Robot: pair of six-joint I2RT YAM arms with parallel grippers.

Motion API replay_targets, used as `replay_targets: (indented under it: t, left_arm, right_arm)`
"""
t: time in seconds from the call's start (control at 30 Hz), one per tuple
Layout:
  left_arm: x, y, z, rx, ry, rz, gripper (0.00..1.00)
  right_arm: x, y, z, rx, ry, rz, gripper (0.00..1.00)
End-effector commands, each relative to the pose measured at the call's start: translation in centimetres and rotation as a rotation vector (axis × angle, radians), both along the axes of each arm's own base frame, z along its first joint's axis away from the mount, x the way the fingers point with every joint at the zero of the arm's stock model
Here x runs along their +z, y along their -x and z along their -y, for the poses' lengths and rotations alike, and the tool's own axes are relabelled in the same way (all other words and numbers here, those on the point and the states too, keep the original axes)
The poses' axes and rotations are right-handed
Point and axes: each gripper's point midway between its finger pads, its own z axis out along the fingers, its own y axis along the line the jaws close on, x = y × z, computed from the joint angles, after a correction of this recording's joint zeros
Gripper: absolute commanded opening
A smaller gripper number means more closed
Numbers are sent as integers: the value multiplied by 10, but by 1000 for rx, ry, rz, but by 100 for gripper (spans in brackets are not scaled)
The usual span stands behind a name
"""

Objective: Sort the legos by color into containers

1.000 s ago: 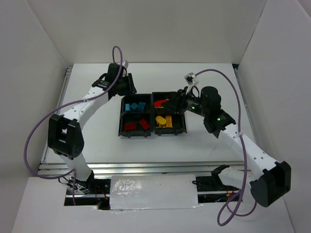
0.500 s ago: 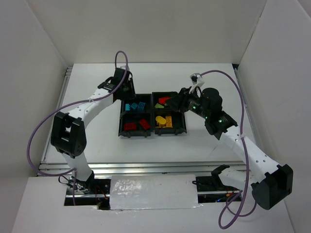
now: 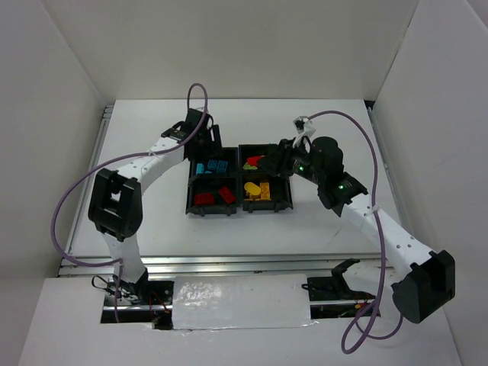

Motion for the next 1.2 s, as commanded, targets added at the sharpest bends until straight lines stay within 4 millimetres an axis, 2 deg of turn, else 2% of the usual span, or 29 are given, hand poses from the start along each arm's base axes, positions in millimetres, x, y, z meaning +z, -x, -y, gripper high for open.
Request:
replay_targets:
  t: [0.0, 0.1, 0.13, 0.17, 0.2, 0.27, 0.33, 0.4, 0.47, 0.53, 0.57, 0.63, 0.67, 0.7, 0.73, 0.77, 0.83, 0.97, 1.07, 1.17]
  left_arm:
    - [39, -7, 5, -3, 52, 85, 82]
    - [68, -2, 0, 8, 63, 135, 83]
    - [88, 3, -6, 25, 64, 178, 89]
    - [98, 6, -12, 38, 60, 200, 96]
    - [117, 15, -20, 53, 57, 243, 99]
    - [131, 26, -40, 105, 11, 275, 100]
    - [145, 45, -60, 141, -21, 306, 100]
    - [146, 68, -86, 193, -85, 311, 100]
    - [143, 82, -113, 265, -146, 318, 100]
    - [136, 99, -140, 321, -182, 322, 100]
    - [130, 107, -151, 345, -207, 322, 100]
    - [128, 111, -163, 373, -227, 328, 99]
    - [128, 111, -165, 376, -237, 331, 99]
    - [129, 112, -166, 378, -240, 333, 100]
    - [131, 110, -164, 372, -236, 339, 99]
    - [131, 110, -164, 372, -235, 340, 100]
    - [130, 110, -162, 368, -244, 344, 100]
    - [137, 119, -165, 382, -289, 370, 100]
    - [144, 123, -168, 399, -291, 391, 100]
    - [147, 125, -168, 401, -285, 401, 100]
  right_arm:
    - [2, 0, -7, 29, 0, 0, 0]
    - [-6, -3, -10, 35, 10, -22, 0]
    - [-7, -5, -10, 25, 6, -42, 0]
    - [-11, -8, -11, 19, 5, -60, 0]
    - [-21, -10, -15, 24, 12, -96, 0]
    - [-25, -13, -21, 12, 10, -126, 0]
    - [-36, -19, -23, -38, 21, -173, 0]
    - [-42, -27, -21, -89, 22, -193, 0]
    - [-40, -27, -30, -88, 4, -211, 0]
    - [-45, -31, -43, -91, 10, -242, 0]
    - [-61, -26, -58, -78, 45, -278, 0]
    - [-59, -27, -77, -73, 47, -298, 0]
    - [-74, -28, -87, -70, 71, -334, 0]
    - [-73, -23, -100, -64, 81, -338, 0]
    - [-76, -24, -105, -84, 76, -362, 0]
    - [-89, -25, -110, -92, 95, -388, 0]
    - [-89, -25, -120, -106, 93, -401, 0]
    - [-109, -29, -127, -155, 183, -438, 0]
    - [-120, -26, -132, -152, 229, -453, 0]
    - [-120, -21, -131, -154, 235, -448, 0]
